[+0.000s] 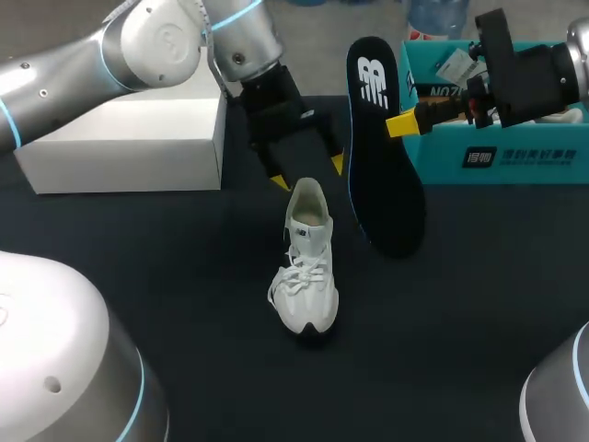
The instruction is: Take the shoe out of the shoebox, open the shoe tongue, remove and reinsert the insole, then place the shoe into the shoebox
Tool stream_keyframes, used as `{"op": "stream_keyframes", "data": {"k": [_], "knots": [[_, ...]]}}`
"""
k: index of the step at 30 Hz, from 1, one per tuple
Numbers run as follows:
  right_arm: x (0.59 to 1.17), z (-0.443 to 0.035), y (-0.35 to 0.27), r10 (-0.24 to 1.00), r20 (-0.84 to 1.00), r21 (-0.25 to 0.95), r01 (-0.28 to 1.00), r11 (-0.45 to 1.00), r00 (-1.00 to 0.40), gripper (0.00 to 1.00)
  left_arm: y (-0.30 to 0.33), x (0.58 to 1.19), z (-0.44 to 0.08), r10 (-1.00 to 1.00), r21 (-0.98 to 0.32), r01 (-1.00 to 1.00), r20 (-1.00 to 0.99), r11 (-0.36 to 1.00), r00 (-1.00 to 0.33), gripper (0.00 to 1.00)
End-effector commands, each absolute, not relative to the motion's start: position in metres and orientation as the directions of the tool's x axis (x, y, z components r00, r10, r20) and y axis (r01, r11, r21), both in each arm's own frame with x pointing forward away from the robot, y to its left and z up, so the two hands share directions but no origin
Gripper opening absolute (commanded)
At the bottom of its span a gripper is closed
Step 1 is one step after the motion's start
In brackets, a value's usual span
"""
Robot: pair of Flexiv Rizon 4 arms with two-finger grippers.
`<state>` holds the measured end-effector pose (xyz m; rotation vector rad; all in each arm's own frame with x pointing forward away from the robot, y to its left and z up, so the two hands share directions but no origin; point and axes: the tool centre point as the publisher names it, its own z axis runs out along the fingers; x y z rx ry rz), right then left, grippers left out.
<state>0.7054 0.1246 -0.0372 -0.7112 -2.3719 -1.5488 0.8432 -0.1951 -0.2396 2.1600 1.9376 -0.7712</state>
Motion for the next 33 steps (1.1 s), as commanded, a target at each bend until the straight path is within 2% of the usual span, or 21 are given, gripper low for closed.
{"op": "stream_keyframes", "data": {"k": [1,7,12,17,27,33], "knots": [[0.707,-0.038,0.126,0.275,0.434,0.796,0.508,0.329,-0.858,0.0,-0.195,0.843,-0.24,0.889,-0.227,0.96,-0.456,-0.161,0.041,1.0],[0.707,-0.038,0.126,0.275,0.434,0.796,0.508,0.329,-0.858,0.0,-0.202,0.844,-0.218,0.82,-0.211,0.969,-0.572,-0.129,-0.015,1.0],[0.725,-0.037,0.104,0.245,0.56,0.79,0.599,0.127,-0.791,0.0,-0.21,0.84,-0.194,0.742,-0.176,0.979,-0.669,-0.104,-0.041,1.0],[0.737,-0.028,0.092,0.192,0.652,0.745,0.667,0.023,-0.734,0.0,-0.215,0.835,-0.179,0.657,-0.151,0.984,-0.752,-0.096,-0.051,1.0],[0.747,-0.027,0.078,0.148,0.83,0.543,0.84,0.009,-0.538,0.0,-0.216,0.822,-0.15,0.483,-0.072,0.99,-0.876,-0.119,-0.006,1.0],[0.749,-0.029,0.075,0.151,0.836,0.534,0.845,-0.005,-0.527,0.0,-0.215,0.816,-0.135,0.408,-0.041,0.991,-0.913,-0.127,0.014,1.0]]}}
